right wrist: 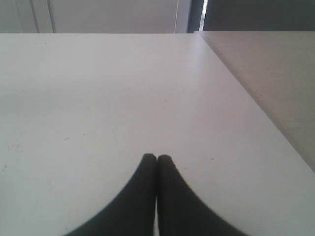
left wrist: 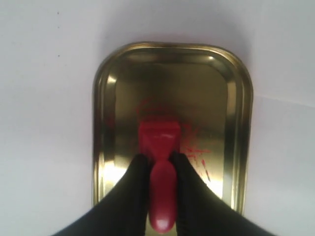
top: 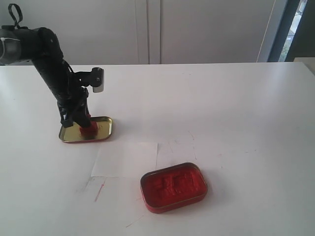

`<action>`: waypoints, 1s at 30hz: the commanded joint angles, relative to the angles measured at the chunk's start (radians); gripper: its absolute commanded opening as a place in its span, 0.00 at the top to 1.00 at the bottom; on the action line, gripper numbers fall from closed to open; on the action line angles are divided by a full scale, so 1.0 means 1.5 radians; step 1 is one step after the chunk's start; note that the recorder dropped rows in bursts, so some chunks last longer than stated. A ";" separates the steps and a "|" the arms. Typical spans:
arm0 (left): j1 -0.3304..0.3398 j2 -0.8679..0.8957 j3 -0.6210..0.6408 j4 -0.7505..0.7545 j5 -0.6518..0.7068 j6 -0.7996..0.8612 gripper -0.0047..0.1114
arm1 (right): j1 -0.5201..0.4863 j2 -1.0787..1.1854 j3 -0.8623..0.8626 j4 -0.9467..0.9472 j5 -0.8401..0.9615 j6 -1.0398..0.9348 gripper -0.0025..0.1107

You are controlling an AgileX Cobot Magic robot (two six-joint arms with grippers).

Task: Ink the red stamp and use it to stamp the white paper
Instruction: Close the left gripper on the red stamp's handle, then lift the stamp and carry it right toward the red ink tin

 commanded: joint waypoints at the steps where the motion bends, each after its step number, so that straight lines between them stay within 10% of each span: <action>1: -0.004 -0.024 0.000 -0.005 0.015 -0.018 0.96 | 0.001 -0.003 0.003 0.002 -0.010 0.001 0.98; 18: -0.016 -0.137 0.000 0.012 0.118 -0.297 0.96 | 0.001 -0.003 0.003 0.002 -0.010 0.001 0.98; 30: -0.172 -0.196 0.000 0.080 0.183 -0.483 0.96 | 0.001 -0.003 0.003 0.002 -0.010 0.001 0.98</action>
